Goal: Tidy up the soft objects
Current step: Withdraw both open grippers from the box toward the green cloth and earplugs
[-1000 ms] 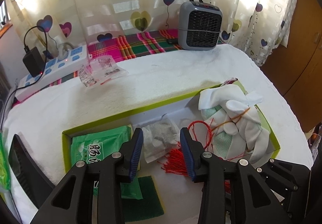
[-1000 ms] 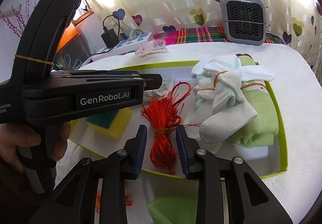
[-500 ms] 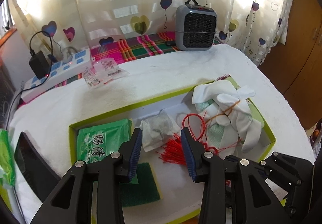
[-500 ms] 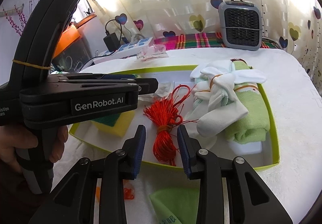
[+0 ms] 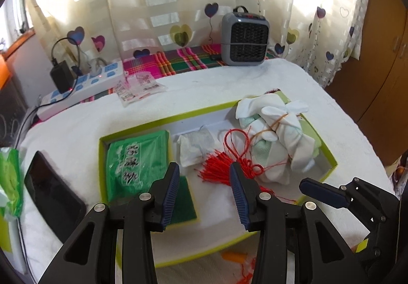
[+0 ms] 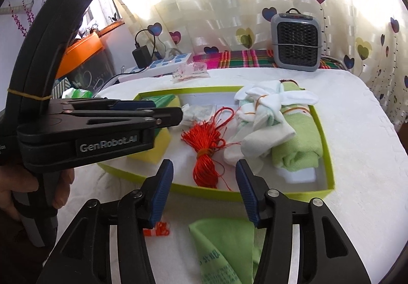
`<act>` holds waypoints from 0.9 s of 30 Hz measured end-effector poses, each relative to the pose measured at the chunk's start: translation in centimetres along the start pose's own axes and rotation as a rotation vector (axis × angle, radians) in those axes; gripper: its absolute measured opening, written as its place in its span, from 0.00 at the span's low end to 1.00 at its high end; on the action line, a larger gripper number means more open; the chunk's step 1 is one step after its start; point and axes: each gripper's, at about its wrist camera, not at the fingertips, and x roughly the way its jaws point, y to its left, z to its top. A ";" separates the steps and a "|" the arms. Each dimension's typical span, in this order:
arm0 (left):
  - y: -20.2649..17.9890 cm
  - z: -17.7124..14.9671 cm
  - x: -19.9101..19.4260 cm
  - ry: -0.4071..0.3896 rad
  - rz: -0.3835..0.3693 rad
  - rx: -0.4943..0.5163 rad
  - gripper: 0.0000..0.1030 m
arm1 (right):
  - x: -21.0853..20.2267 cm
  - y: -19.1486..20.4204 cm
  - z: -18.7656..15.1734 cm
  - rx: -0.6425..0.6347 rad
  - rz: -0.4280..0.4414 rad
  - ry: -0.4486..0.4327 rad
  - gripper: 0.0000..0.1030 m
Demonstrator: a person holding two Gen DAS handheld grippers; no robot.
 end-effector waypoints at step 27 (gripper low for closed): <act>-0.8 -6.5 -4.3 -0.044 0.021 -0.036 0.39 | -3.7 -0.6 -3.3 0.010 -0.028 -0.030 0.52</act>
